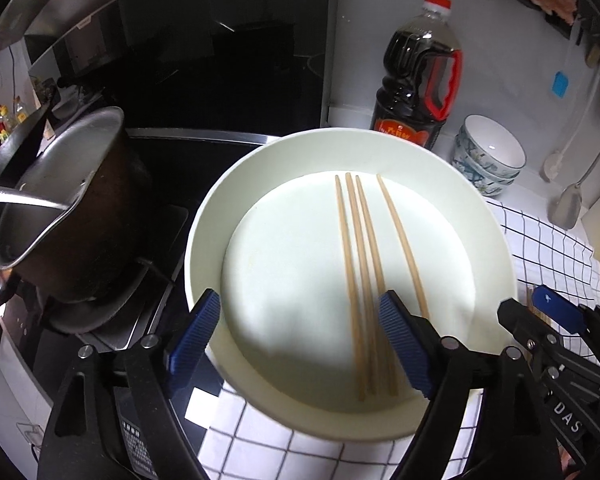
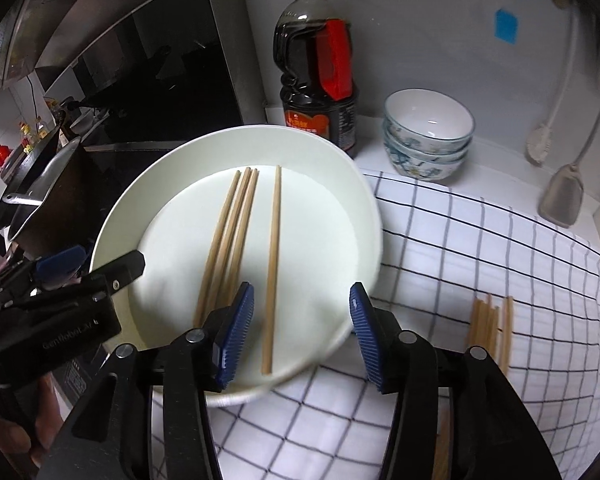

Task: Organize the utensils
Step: 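Open the right gripper to release the chopstick and withdraw toward the cloth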

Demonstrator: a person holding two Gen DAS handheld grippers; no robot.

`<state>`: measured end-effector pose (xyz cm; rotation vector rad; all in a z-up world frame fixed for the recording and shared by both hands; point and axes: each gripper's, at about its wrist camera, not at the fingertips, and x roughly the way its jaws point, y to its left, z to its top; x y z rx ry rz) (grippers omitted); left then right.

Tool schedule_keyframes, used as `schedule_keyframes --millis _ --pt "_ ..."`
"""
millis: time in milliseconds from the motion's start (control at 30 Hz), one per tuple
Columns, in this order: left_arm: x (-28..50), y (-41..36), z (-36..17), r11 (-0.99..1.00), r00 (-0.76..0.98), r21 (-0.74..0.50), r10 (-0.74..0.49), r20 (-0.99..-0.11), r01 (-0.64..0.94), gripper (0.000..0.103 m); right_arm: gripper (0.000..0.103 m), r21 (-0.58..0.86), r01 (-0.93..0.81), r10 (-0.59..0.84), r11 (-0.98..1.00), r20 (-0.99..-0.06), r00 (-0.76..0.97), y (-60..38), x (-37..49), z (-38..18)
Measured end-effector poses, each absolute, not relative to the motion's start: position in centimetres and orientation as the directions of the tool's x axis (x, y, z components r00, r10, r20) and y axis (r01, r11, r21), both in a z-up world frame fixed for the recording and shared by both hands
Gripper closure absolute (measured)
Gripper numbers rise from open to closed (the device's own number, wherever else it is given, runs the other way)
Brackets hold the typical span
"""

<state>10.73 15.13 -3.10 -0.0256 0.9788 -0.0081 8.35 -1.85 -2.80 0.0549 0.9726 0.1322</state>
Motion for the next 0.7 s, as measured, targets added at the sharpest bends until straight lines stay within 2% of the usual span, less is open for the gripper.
schedule_keyframes --millis 300,700 --pt "7.7 12.2 -1.3 0.999 0.585 -0.04 -0.038 -0.81 0.009 0.017 0.052 0.095 -0.06 0.112 0.994 -0.806 0.581 -5.0 4.7 -1.0" --pt "4.5 5.6 -1.3 0.993 0.585 -0.037 -0.097 -0.805 0.113 0.016 0.05 0.095 0.065 0.038 0.993 -0.803 0.595 -11.8 -0.5 -1.1"
